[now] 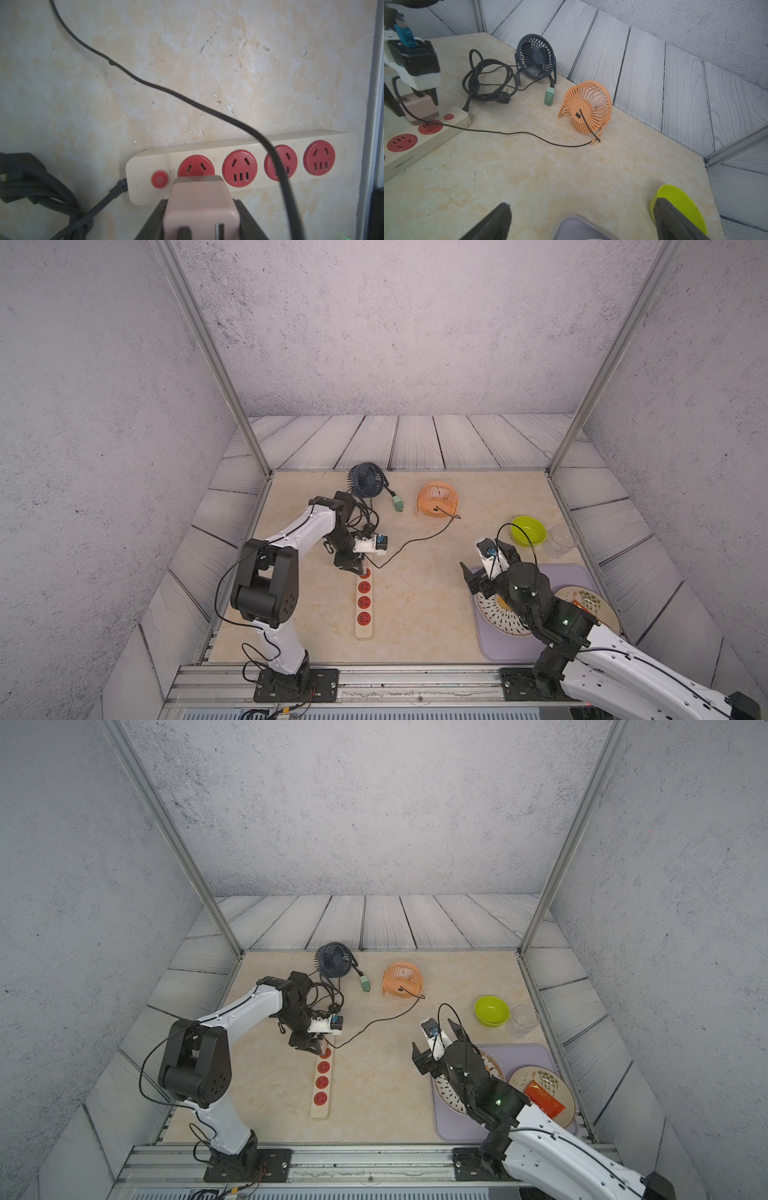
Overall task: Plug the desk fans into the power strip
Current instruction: Insert the plug into the socket.
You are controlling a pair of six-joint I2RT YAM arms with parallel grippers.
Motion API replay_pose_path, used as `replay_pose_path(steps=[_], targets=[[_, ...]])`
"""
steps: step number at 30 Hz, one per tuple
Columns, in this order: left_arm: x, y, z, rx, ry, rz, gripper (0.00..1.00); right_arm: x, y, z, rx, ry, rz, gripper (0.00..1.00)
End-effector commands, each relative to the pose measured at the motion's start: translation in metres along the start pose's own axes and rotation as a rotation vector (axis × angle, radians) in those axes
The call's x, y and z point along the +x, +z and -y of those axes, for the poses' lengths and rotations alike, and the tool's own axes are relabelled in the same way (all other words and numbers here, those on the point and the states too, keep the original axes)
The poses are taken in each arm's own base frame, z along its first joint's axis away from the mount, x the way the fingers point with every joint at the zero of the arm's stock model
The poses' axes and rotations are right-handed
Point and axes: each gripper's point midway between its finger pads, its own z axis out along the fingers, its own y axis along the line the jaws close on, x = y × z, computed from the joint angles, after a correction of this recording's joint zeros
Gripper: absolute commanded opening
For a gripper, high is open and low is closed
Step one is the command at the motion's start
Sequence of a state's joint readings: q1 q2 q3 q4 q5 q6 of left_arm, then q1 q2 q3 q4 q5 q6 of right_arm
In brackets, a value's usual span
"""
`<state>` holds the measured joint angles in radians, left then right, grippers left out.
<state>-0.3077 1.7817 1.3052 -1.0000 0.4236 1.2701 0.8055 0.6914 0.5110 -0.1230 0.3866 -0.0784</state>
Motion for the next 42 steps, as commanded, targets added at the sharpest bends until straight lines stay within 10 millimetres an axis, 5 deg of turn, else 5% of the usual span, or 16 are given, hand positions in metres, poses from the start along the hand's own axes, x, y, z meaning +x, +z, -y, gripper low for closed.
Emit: replay_pose_path(steps=[1, 33, 42], targets=[[0.003, 0.008, 0.010, 0.044, -0.035, 0.021, 0.00, 0.001, -0.001, 0.002, 0.006, 0.009, 0.002, 0.99], [0.033, 0.014, 0.004, 0.035, -0.043, -0.081, 0.00, 0.003, 0.002, -0.001, -0.002, 0.007, -0.007, 0.99], [0.036, 0.032, -0.005, 0.021, -0.119, -0.120, 0.00, 0.003, 0.004, -0.004, -0.014, 0.005, -0.007, 0.99]])
